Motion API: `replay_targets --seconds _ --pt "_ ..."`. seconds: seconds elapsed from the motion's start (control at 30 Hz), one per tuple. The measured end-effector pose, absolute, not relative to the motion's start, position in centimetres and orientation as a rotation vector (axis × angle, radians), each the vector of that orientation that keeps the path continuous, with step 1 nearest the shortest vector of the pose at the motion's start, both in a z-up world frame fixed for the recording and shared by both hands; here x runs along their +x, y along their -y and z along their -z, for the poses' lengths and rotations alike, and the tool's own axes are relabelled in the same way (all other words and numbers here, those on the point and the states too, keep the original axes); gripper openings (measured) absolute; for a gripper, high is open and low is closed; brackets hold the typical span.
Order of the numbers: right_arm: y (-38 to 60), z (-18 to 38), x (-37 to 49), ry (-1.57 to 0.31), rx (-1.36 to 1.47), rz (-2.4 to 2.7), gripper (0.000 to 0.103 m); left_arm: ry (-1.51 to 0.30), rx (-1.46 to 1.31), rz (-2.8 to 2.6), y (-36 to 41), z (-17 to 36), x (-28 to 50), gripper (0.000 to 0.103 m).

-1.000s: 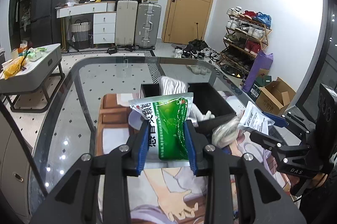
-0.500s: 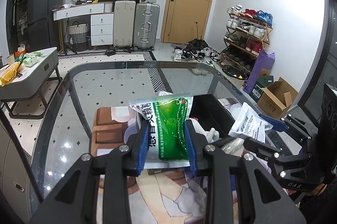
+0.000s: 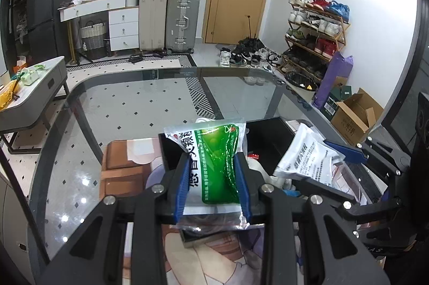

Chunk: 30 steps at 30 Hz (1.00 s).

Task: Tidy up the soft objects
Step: 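Carry both packets over the black box with both tools, then open both tools to drop the packets into the black box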

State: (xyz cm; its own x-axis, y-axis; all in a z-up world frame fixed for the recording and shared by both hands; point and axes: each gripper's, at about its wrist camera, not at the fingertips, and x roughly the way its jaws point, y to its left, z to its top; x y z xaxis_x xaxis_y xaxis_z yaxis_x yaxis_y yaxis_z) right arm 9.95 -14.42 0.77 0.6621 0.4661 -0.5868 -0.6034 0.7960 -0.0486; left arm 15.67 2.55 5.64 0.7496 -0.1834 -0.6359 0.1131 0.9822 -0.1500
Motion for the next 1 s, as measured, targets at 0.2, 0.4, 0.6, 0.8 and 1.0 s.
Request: replay_targets --seconds 0.2,0.4,0.6,0.8,1.0 --pt "13.6 0.0 11.2 -0.604 -0.281 -0.614 0.06 -0.738 -0.1 0.177 -2.0 -4.5 17.1 0.031" --pt "13.1 0.6 12.2 -0.617 -0.296 -0.615 0.06 -0.754 -0.093 0.194 -1.5 -3.8 17.8 0.031" --pt "13.0 0.6 12.7 -0.62 -0.316 -0.628 0.06 -0.761 -0.078 0.198 -1.1 -3.5 18.1 0.031" --pt "12.6 0.6 13.3 -0.635 -0.339 -0.632 0.06 -0.771 -0.068 0.199 -1.0 -3.1 18.0 0.032" --pt "12.5 1.0 13.6 -0.643 -0.348 -0.629 0.06 -0.782 -0.068 0.202 -1.2 -2.6 18.3 0.032"
